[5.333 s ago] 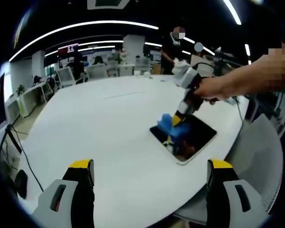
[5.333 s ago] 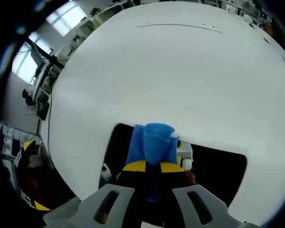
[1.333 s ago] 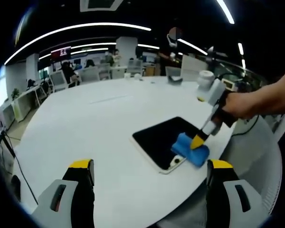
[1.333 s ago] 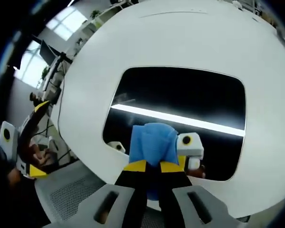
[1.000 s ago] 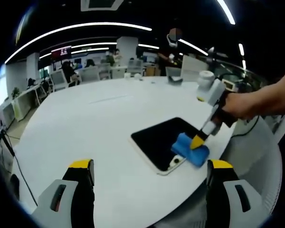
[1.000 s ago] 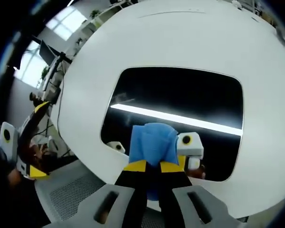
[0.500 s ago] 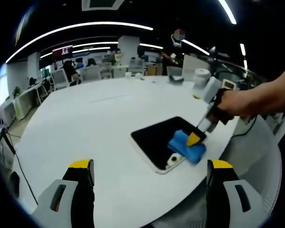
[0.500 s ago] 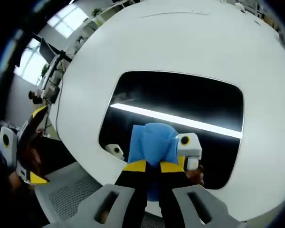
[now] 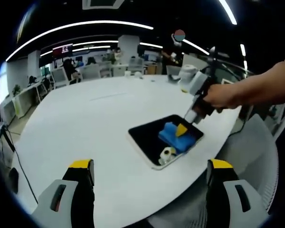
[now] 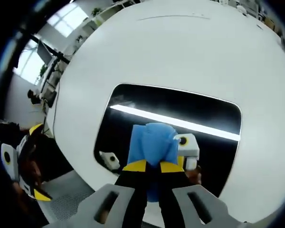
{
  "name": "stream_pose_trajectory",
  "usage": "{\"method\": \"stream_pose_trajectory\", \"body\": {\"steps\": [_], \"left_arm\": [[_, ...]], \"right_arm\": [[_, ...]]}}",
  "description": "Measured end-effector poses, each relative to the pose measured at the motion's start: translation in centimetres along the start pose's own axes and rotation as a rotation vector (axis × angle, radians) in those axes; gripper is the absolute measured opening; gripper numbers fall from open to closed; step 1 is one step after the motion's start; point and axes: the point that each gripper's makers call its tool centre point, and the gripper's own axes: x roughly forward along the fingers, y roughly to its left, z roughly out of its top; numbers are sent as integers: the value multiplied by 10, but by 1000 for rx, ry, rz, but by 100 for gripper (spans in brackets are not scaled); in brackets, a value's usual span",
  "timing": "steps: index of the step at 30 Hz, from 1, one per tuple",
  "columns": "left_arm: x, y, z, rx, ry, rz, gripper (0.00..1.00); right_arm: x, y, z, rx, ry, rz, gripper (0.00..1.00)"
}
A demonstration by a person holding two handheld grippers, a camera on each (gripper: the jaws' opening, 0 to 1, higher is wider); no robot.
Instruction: Wipe the mirror surface with the cleaning cloth until all visible marks leave the cleaned area.
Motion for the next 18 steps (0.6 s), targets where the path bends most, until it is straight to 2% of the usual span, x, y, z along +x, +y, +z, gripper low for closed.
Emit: {"method": "stream_pose_trajectory", "body": {"steps": [9, 18], "left_arm": [[-2, 3, 2, 4, 6, 13, 99], [3, 1, 4, 14, 4, 7, 99]], "right_arm": [[4, -10, 25, 10, -24, -13, 2], [8, -16, 49, 6, -16, -10, 2]]}}
